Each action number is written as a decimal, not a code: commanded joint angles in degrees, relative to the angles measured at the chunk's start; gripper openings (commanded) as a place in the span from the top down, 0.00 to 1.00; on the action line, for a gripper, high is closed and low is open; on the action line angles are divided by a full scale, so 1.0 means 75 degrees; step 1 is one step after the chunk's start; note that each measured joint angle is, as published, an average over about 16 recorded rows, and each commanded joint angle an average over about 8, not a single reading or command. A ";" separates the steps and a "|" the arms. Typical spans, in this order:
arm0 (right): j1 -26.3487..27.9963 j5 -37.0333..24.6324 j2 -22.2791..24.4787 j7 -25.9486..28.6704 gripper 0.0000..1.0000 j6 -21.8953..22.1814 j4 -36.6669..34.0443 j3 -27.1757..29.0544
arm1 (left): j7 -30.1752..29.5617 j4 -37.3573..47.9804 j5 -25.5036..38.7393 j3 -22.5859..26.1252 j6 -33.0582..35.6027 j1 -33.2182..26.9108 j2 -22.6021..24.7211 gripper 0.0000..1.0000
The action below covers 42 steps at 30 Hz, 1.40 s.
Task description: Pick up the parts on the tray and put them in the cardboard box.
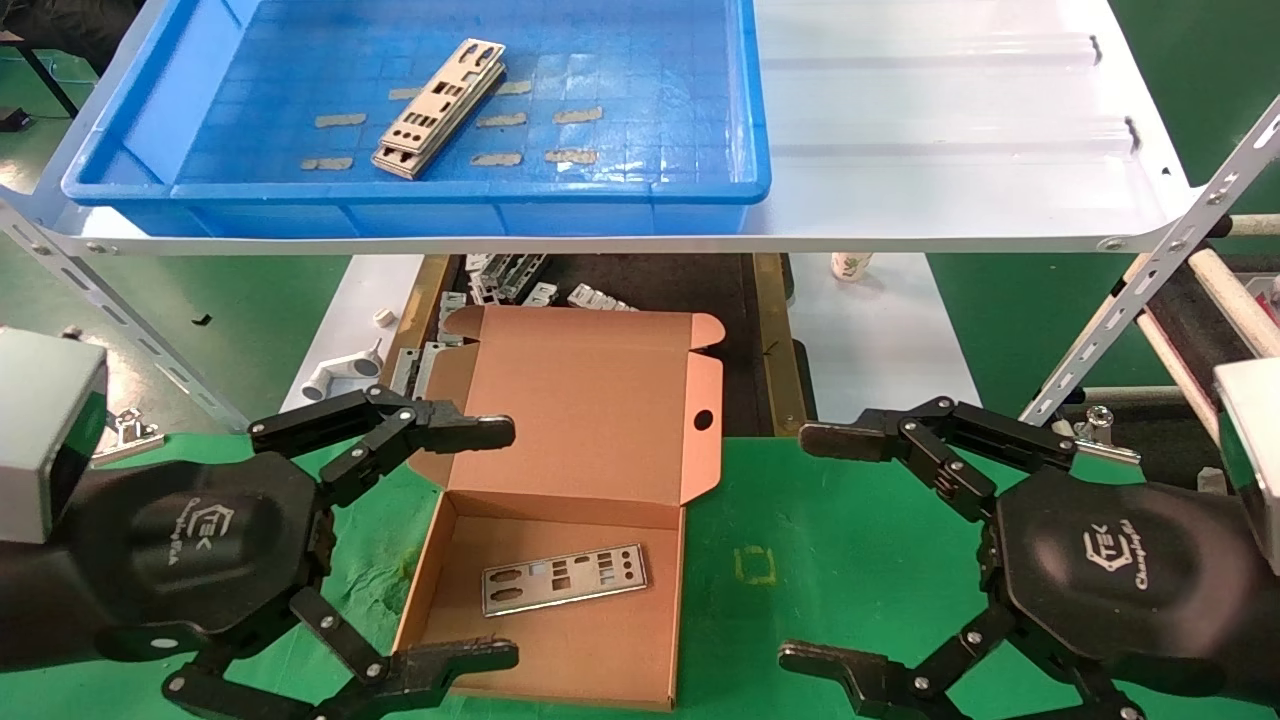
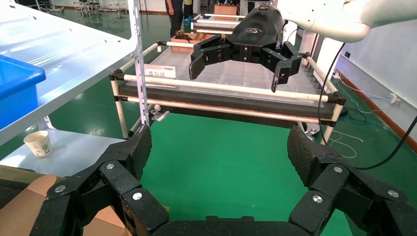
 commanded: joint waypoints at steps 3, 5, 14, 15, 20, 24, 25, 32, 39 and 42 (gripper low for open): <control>0.0000 0.0000 0.0000 0.0000 0.00 0.0000 0.0000 0.0000 | 0.0000 0.0000 0.0000 0.0000 0.0000 0.0000 0.0000 0.00; 0.0000 -0.0001 0.0000 0.0000 0.00 0.0000 0.0000 0.0000 | 0.0000 0.0000 0.0000 0.0000 0.0000 0.0000 0.0000 0.00; 0.0000 -0.0001 0.0000 0.0000 0.00 0.0000 0.0000 0.0000 | 0.0000 0.0000 0.0000 0.0000 0.0000 0.0000 0.0000 0.00; 0.0000 -0.0001 0.0000 0.0000 0.00 0.0000 0.0000 0.0000 | 0.0000 0.0001 0.0000 0.0000 0.0000 0.0000 0.0000 0.00; 0.0000 -0.0001 0.0000 0.0000 0.00 0.0000 0.0000 0.0000 | 0.0000 0.0001 -0.0001 0.0000 0.0000 0.0000 0.0000 0.00; 0.0000 -0.0001 0.0000 0.0000 0.00 0.0000 0.0000 0.0000 | 0.0000 0.0001 -0.0001 0.0000 0.0000 0.0000 0.0000 0.00; 0.0000 -0.0001 0.0000 0.0000 0.00 0.0000 0.0000 0.0000 | 0.0000 0.0001 -0.0001 0.0000 0.0000 0.0000 0.0000 0.00; 0.0000 -0.0001 0.0000 0.0000 0.00 0.0000 0.0000 0.0000 | 0.0000 0.0001 -0.0001 0.0000 0.0000 0.0000 0.0000 0.00; 0.0000 -0.0001 0.0000 0.0000 0.00 0.0000 0.0000 0.0000 | 0.0000 0.0001 -0.0001 0.0000 0.0000 0.0000 0.0000 0.00; 0.0000 -0.0001 0.0000 0.0000 0.00 0.0000 0.0000 0.0000 | 0.0000 0.0001 -0.0001 0.0000 0.0000 0.0000 0.0000 0.00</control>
